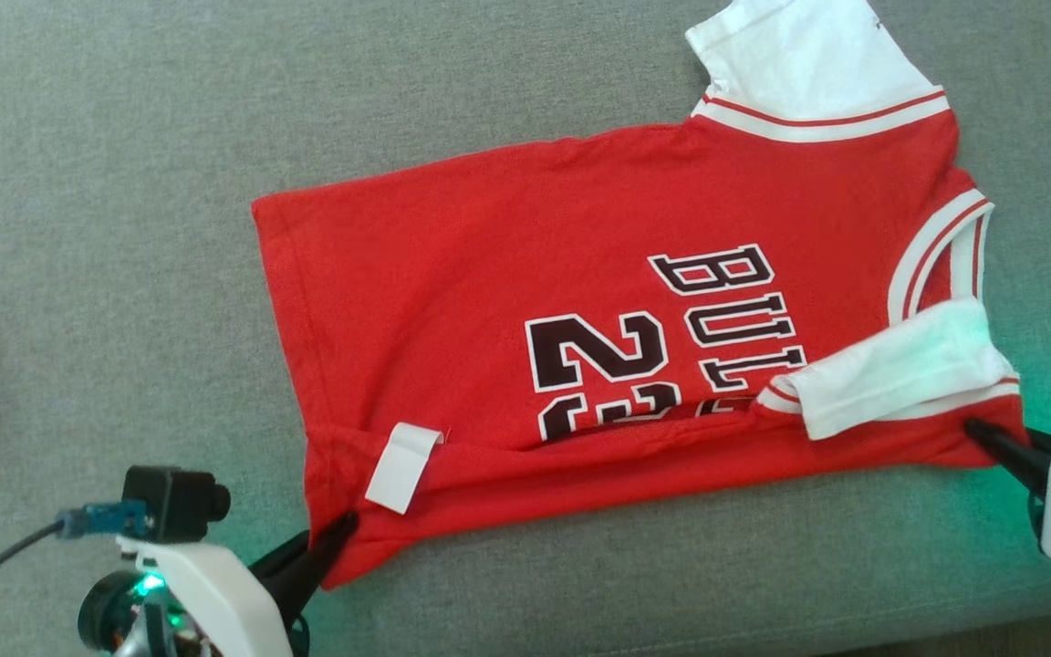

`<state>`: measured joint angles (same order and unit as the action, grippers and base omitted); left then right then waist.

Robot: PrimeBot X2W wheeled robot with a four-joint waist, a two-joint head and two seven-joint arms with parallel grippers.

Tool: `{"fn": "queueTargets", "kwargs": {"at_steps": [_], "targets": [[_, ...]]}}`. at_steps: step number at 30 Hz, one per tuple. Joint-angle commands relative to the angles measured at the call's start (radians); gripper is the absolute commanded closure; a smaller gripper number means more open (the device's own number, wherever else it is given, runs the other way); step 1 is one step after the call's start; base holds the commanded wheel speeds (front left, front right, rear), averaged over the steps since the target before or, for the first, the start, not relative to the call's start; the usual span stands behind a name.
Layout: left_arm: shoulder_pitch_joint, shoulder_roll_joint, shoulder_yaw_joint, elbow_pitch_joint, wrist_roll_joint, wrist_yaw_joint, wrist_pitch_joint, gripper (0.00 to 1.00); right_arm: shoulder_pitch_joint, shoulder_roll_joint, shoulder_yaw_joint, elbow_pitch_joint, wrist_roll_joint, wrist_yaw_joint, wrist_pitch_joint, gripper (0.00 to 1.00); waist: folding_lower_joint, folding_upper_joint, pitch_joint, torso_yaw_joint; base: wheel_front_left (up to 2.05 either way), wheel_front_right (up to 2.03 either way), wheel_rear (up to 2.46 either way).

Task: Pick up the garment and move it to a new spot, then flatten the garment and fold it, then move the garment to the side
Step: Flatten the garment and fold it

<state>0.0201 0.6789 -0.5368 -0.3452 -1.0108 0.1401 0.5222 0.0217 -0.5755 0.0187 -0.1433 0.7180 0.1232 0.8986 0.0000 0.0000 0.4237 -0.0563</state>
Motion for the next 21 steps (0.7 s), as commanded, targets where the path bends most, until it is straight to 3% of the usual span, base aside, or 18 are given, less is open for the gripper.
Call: {"fn": "queueTargets", "kwargs": {"at_steps": [1,2,3,10,14,21], "targets": [[-0.029,0.013,0.039,-0.012,0.013,0.016,-0.014,0.82,0.008,-0.021,0.002,-0.033,-0.014,0.008,-0.016,0.00,0.0000,0.0000,-0.002,0.000,0.00,0.00,0.00],[-0.032,0.013,0.036,-0.008,0.022,0.018,-0.018,0.36,0.007,-0.018,0.005,-0.035,-0.026,0.008,-0.028,0.00,0.0000,0.0000,-0.004,-0.001,0.00,0.00,0.00],[-0.034,0.012,0.037,-0.003,0.030,0.022,-0.024,0.00,0.007,-0.016,0.009,-0.037,-0.033,0.008,-0.036,0.00,0.0000,0.0000,-0.007,-0.002,0.00,0.00,0.00],[-0.044,0.041,0.107,-0.015,0.066,0.067,-0.080,0.00,-0.010,-0.044,-0.055,-0.131,0.005,0.008,-0.063,0.00,0.0000,0.0000,-0.020,-0.008,0.00,0.00,0.00],[-0.111,0.059,0.156,-0.036,0.110,0.099,-0.103,0.00,-0.108,-0.062,-0.101,-0.204,0.015,0.008,-0.055,0.00,0.0000,0.0000,0.010,-0.008,0.00,0.00,0.00],[-0.398,-0.032,0.090,0.035,0.217,0.107,-0.067,0.00,-0.482,0.017,-0.021,-0.075,-0.119,0.008,-0.079,0.00,0.0000,0.0000,0.125,0.031,0.00,0.00,0.00]]}}
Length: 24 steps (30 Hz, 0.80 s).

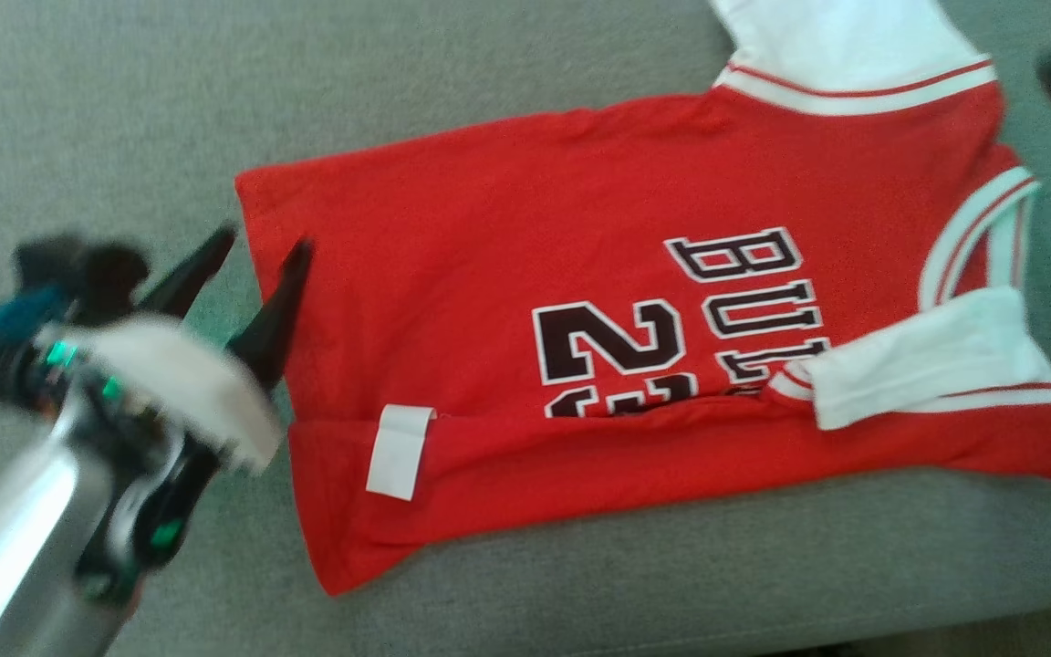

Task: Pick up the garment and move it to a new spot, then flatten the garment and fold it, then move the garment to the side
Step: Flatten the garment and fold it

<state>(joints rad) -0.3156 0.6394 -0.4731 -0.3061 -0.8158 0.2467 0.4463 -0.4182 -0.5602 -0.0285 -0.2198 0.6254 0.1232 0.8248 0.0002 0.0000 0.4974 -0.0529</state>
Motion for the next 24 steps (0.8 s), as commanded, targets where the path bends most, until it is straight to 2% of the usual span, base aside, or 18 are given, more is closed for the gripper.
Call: {"fn": "queueTargets", "kwargs": {"at_steps": [1,3,4,8,14,18,24], "targets": [[-0.102,-0.010,0.010,0.019,0.036,-0.004,0.016,0.00,-0.095,0.020,0.044,0.038,-0.050,0.008,-0.009,0.00,-0.0002,0.0000,0.067,0.036,0.00,0.00,0.00],[-0.173,-0.041,-0.019,0.067,0.062,-0.015,0.025,0.00,-0.193,0.047,0.071,0.119,-0.097,0.008,-0.027,0.00,-0.0002,0.0000,0.099,0.053,0.00,0.00,0.00],[-0.173,-0.041,-0.019,0.067,0.062,-0.015,0.025,0.00,-0.193,0.047,0.071,0.119,-0.097,0.008,-0.027,0.00,-0.0002,0.0000,0.099,0.053,0.00,0.00,0.00],[-0.268,-0.106,-0.064,0.153,0.086,-0.040,0.026,0.00,-0.336,0.076,0.098,0.296,-0.184,0.008,-0.091,0.00,-0.0002,0.0000,0.134,0.096,0.00,0.00,0.00],[-0.330,-0.157,-0.105,0.238,0.101,-0.070,0.022,0.00,-0.447,0.105,0.122,0.507,-0.231,0.008,-0.163,0.00,-0.0002,0.0000,0.146,0.139,0.00,0.00,0.00],[-0.347,-0.175,-0.117,0.264,0.099,-0.082,0.020,0.00,-0.486,0.105,0.147,0.587,-0.236,0.008,-0.176,0.00,-0.0002,0.0000,0.146,0.147,0.00,0.00,0.00],[-0.356,-0.177,-0.130,0.284,0.088,-0.099,0.035,0.00,-0.512,0.102,0.195,0.641,-0.211,0.008,-0.182,0.00,-0.0002,0.0000,0.144,0.142,0.00,0.00,0.00]]}}
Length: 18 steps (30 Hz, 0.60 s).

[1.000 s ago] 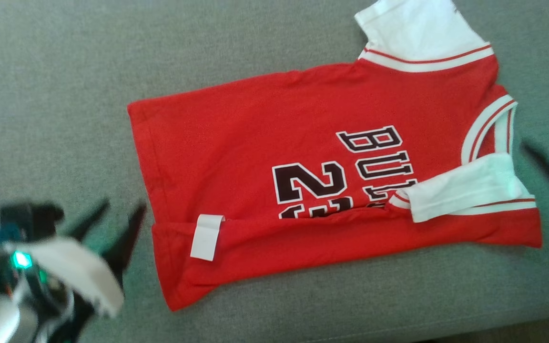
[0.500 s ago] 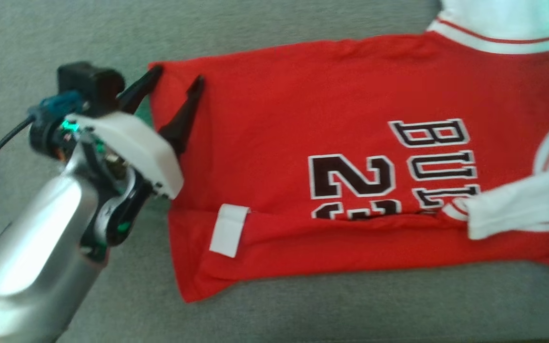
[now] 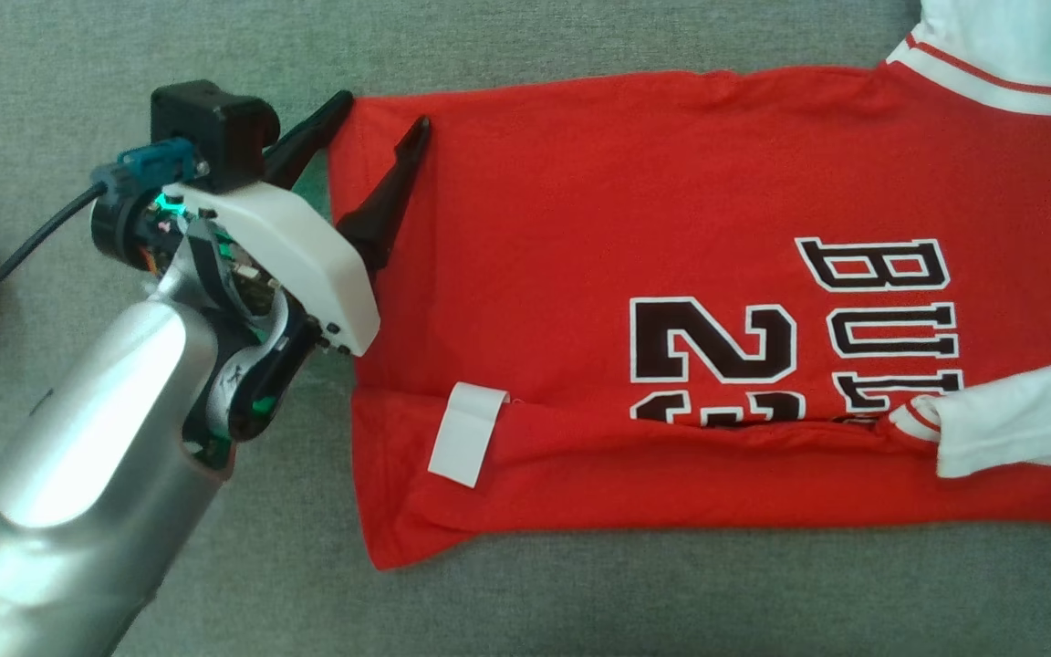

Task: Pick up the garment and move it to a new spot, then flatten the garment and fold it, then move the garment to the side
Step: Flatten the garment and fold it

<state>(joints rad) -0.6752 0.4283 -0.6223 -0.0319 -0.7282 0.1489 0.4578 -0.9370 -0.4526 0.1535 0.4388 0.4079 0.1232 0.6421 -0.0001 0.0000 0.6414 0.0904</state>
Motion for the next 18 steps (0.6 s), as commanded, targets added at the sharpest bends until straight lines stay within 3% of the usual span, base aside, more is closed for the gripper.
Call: {"fn": "queueTargets", "kwargs": {"at_steps": [1,10,11,12,13,14,15,18], "targets": [[0.004,0.036,0.018,0.010,-0.004,-0.005,0.029,0.00,0.004,-0.006,0.020,-0.014,0.012,0.008,0.000,0.00,0.0001,0.0000,-0.001,-0.003,0.00,0.00,0.00],[0.018,0.051,-0.010,0.003,-0.033,-0.029,0.085,0.00,-0.002,-0.017,0.086,0.007,0.064,0.008,0.021,0.00,0.0001,0.0000,-0.001,-0.012,0.00,0.00,0.00],[0.019,0.053,-0.017,0.001,-0.036,-0.034,0.096,0.16,-0.001,-0.017,0.096,0.009,0.075,0.008,0.032,0.00,0.0001,0.0000,0.000,-0.013,0.00,0.00,0.00],[0.020,0.056,-0.024,-0.003,-0.038,-0.040,0.106,0.52,0.001,-0.016,0.107,0.009,0.089,0.008,0.045,0.00,0.0001,0.0000,0.000,-0.014,0.00,0.00,0.00],[0.020,0.057,-0.028,-0.006,-0.041,-0.044,0.113,0.61,0.002,-0.017,0.121,0.005,0.103,0.008,0.058,0.00,0.0001,0.0000,0.000,-0.015,0.00,0.00,0.00],[0.020,0.060,-0.033,-0.008,-0.042,-0.048,0.119,0.76,0.002,-0.020,0.133,-0.002,0.116,0.008,0.065,0.38,0.0001,0.0000,0.000,-0.016,0.00,0.00,0.00],[0.019,0.064,-0.038,-0.010,-0.041,-0.053,0.125,1.00,0.002,-0.024,0.142,-0.008,0.132,0.008,0.067,1.00,0.0001,0.0000,0.000,-0.017,0.00,0.00,0.00],[0.020,0.067,-0.050,-0.008,-0.047,-0.072,0.132,1.00,-0.003,-0.046,0.170,-0.032,0.181,0.008,0.046,1.00,0.0001,0.0000,-0.007,-0.025,0.00,0.00,0.00]]}}
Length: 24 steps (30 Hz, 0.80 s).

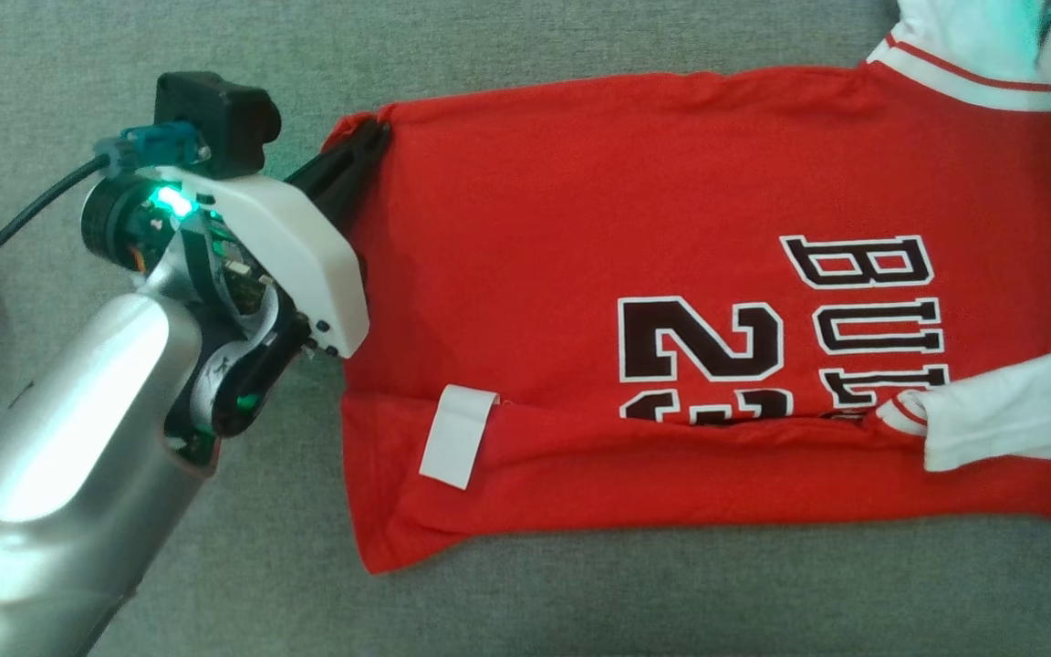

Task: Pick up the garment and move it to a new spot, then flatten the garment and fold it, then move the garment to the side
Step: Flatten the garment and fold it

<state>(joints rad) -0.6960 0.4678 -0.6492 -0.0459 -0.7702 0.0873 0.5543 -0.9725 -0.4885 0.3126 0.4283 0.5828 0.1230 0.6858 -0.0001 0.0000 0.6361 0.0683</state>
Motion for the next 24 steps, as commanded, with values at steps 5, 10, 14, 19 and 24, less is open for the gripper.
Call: {"fn": "queueTargets", "kwargs": {"at_steps": [5,10,14,19,24], "targets": [[0.033,0.023,0.003,0.009,-0.009,-0.006,-0.001,1.00,0.011,-0.017,-0.008,-0.028,0.009,0.008,-0.091,1.00,0.0001,0.0000,-0.013,-0.014,0.00,0.00,0.00],[0.011,0.024,0.054,0.011,-0.021,0.010,-0.042,1.00,-0.024,-0.010,-0.077,0.019,-0.031,0.008,-0.229,1.00,0.0001,0.0000,-0.039,-0.026,0.00,0.00,0.00],[-0.005,0.024,0.089,-0.004,-0.034,0.018,-0.068,1.00,-0.034,0.011,-0.126,0.045,-0.040,0.008,-0.272,1.00,0.0001,0.0000,-0.065,-0.040,0.00,0.00,0.00],[0.018,0.026,0.121,-0.045,-0.050,0.028,-0.107,1.00,0.026,0.008,-0.098,-0.016,-0.021,0.008,-0.259,1.00,0.0001,0.0000,-0.099,-0.067,0.00,0.00,0.00],[0.123,0.042,0.145,-0.125,-0.074,0.044,-0.159,1.00,0.188,-0.021,-0.091,-0.148,-0.002,0.008,-0.266,1.00,0.0001,0.0000,-0.151,-0.100,0.00,0.00,0.00]]}}
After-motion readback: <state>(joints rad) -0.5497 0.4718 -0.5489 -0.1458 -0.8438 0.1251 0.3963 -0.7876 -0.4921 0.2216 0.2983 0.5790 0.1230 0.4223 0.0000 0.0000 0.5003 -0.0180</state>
